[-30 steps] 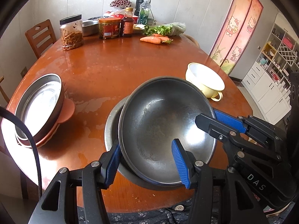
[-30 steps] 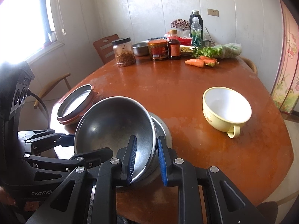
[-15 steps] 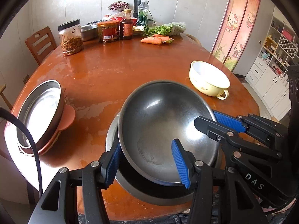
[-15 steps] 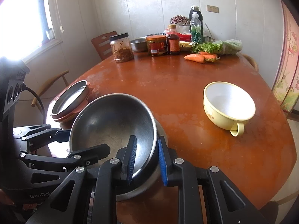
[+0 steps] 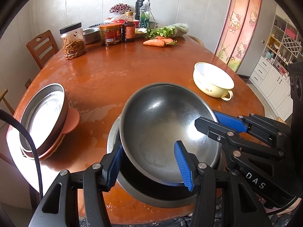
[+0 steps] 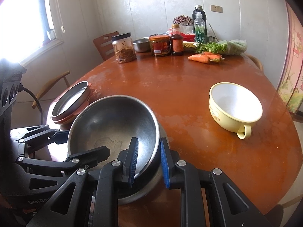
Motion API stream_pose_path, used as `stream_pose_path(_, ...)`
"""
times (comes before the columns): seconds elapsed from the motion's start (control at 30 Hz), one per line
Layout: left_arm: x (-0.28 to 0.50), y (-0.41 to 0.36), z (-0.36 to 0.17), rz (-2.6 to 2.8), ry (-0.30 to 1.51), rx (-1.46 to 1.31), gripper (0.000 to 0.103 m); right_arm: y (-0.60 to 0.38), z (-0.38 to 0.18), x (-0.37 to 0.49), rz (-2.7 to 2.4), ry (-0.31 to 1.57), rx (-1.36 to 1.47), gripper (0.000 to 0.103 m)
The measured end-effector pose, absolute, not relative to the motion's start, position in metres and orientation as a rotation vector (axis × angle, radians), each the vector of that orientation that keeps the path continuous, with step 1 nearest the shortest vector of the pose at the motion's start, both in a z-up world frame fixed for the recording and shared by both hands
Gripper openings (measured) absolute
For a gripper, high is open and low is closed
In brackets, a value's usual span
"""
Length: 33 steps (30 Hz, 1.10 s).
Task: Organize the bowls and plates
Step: 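Carry the steel bowl over the basin and lower it inside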
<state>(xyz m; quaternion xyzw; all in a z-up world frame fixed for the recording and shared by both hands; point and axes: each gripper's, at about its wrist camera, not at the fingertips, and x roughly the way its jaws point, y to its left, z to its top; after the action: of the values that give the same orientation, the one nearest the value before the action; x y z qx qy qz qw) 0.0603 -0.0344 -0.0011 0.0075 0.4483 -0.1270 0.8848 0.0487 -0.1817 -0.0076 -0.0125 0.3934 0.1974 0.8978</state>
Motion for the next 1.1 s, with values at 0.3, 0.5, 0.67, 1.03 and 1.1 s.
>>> stream_pose_path(0.3, 0.055, -0.028, 0.004, -0.274, 0.919, -0.001, 0.055, -0.179, -0.007, 0.049, 0.415, 0.815, -0.022, 0.026)
stream_pose_path(0.5, 0.052, -0.026, 0.008, -0.265, 0.904, 0.0, 0.058, -0.179, -0.006, 0.049, 0.423, 0.817, -0.011, 0.03)
stream_pose_path(0.67, 0.05, -0.024, 0.011, -0.263, 0.894, -0.001, 0.059, -0.178, -0.005, 0.046, 0.423, 0.81, -0.007, 0.034)
stream_pose_path(1.03, 0.044, -0.023, 0.019, -0.26, 0.862, 0.003, 0.06, -0.181, 0.001, 0.044, 0.427, 0.798, 0.006, 0.037)
stream_pose_path(1.1, 0.042, -0.023, 0.021, -0.259, 0.854, 0.005, 0.06, -0.182, 0.002, 0.043, 0.426, 0.793, 0.013, 0.04)
